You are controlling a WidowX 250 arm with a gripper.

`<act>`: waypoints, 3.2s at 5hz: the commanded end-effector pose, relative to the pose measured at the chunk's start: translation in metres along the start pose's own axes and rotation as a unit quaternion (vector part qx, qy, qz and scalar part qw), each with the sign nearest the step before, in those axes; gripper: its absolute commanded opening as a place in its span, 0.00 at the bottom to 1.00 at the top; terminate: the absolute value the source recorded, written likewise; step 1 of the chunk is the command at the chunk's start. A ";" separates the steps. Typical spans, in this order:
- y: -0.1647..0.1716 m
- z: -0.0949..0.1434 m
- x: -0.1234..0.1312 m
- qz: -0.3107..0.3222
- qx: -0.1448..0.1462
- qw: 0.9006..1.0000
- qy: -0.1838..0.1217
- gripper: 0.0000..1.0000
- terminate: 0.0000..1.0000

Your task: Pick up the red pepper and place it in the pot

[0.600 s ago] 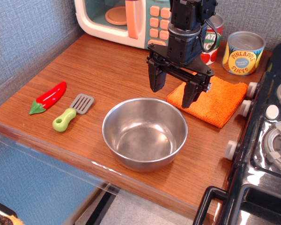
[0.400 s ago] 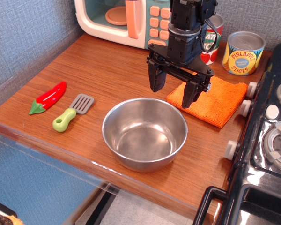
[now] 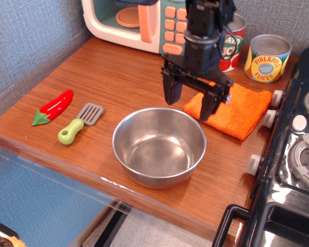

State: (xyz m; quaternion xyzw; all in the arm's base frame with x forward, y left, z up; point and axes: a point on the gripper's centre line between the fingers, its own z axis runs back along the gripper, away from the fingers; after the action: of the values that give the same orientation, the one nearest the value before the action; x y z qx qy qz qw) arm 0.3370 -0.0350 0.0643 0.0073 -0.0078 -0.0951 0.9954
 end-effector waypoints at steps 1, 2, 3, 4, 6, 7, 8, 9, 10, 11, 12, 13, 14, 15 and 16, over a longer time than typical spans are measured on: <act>0.058 0.055 0.012 0.063 -0.006 0.996 -0.070 1.00 0.00; 0.101 0.057 -0.006 0.114 0.005 0.991 -0.068 1.00 0.00; 0.136 0.038 -0.039 0.133 0.012 0.990 -0.054 1.00 0.00; 0.158 0.025 -0.068 0.146 0.038 0.988 -0.033 1.00 0.00; 0.195 -0.004 -0.097 0.118 0.074 0.990 0.002 1.00 0.00; 0.205 -0.012 -0.096 0.129 0.083 0.988 0.016 1.00 0.00; 0.209 -0.024 -0.096 0.140 0.075 0.987 0.026 1.00 0.00; 0.210 -0.039 -0.096 0.147 0.073 0.985 0.045 1.00 0.00; 0.217 -0.050 -0.098 0.162 0.073 0.982 0.063 1.00 0.00; 0.226 -0.060 -0.104 0.177 0.062 0.980 0.066 0.00 0.00; 0.227 -0.062 -0.103 0.172 0.062 0.981 0.069 0.00 0.00; 0.226 -0.065 -0.103 0.170 0.061 0.981 0.066 0.00 0.00; 0.223 -0.065 -0.101 0.165 0.049 0.983 0.060 0.00 0.00; 0.209 -0.026 -0.083 0.149 0.038 0.988 -0.007 0.00 0.00; 0.190 0.022 -0.065 0.134 0.025 0.988 -0.078 0.00 0.00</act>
State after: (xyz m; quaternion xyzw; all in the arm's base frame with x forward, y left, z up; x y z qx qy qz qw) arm 0.3122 0.1576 0.0678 0.0087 -0.0666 0.0415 0.9969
